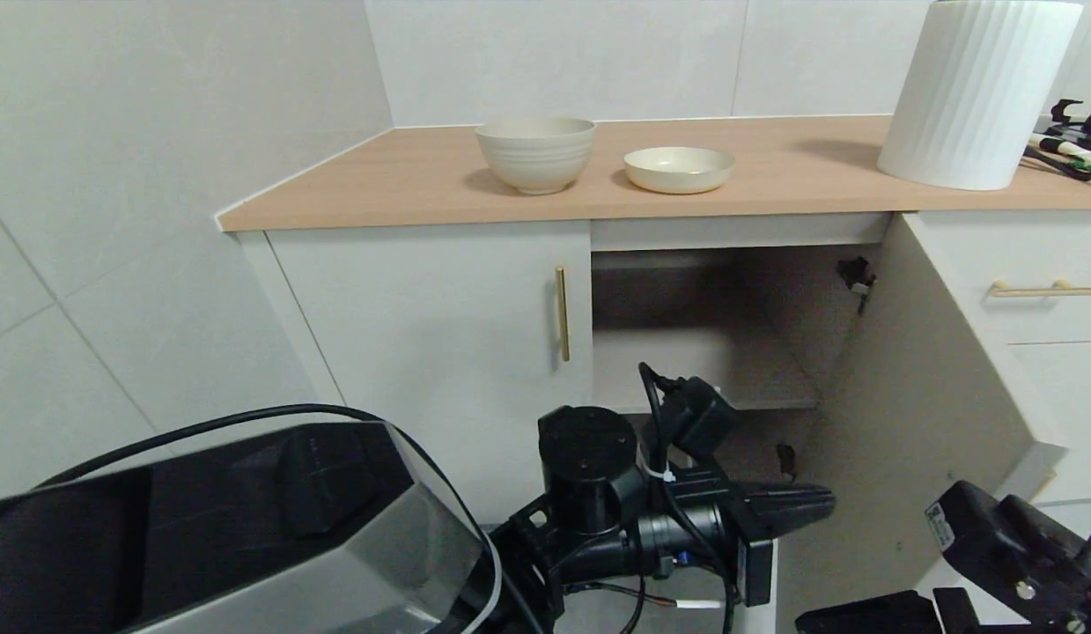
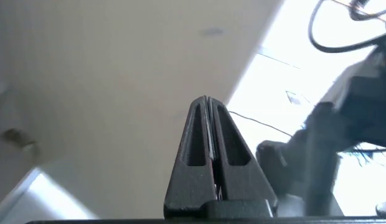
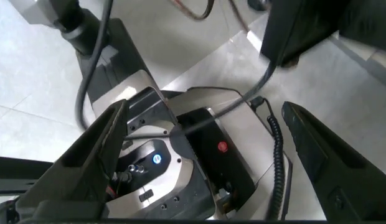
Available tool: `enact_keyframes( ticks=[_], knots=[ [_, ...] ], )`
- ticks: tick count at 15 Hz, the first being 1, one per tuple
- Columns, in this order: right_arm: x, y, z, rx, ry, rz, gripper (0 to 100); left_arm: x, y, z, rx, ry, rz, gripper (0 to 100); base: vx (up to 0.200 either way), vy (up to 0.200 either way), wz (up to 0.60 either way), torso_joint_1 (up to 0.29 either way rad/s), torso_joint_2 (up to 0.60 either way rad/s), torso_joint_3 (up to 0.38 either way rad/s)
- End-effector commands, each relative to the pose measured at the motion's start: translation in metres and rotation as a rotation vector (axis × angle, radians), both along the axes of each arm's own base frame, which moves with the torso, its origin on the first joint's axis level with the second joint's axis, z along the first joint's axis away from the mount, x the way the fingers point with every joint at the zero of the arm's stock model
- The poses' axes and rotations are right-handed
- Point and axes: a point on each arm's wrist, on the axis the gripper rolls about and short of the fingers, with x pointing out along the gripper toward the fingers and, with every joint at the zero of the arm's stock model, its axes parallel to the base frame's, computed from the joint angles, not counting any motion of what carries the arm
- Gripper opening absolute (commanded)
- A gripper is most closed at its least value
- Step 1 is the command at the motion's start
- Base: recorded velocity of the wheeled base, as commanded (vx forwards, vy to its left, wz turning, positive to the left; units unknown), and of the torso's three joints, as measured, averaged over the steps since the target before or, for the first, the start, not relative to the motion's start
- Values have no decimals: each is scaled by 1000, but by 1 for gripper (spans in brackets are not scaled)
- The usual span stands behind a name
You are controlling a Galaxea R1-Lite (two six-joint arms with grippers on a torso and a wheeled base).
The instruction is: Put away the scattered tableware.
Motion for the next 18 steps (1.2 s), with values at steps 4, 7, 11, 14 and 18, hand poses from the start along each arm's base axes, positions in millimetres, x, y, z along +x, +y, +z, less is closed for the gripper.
enact_keyframes(
  ticks=[4, 7, 11, 14, 18],
  knots=[
    [0, -3, 8, 39, -31, -18, 100, 24, 30, 20, 0, 5, 130, 0, 0, 0, 0, 0, 0, 0],
    [9, -4, 17, 71, -38, -100, 100, 23, 77, 60, 48, 44, 217, 0, 0, 0, 0, 0, 0, 0],
    [34, -1, 22, 55, -36, -207, 100, 1, 157, 110, 125, 129, 368, 0, 0, 0, 0, 0, 0, 0],
    [52, 13, 31, 40, -74, -275, 100, -21, 195, 133, 132, 147, 446, 0, 0, 0, 0, 0, 0, 0],
    [92, 34, 54, 78, -117, -326, 100, -61, 246, 150, 115, 145, 578, 100, 0, 0, 0, 0, 0, 0]
  ],
)
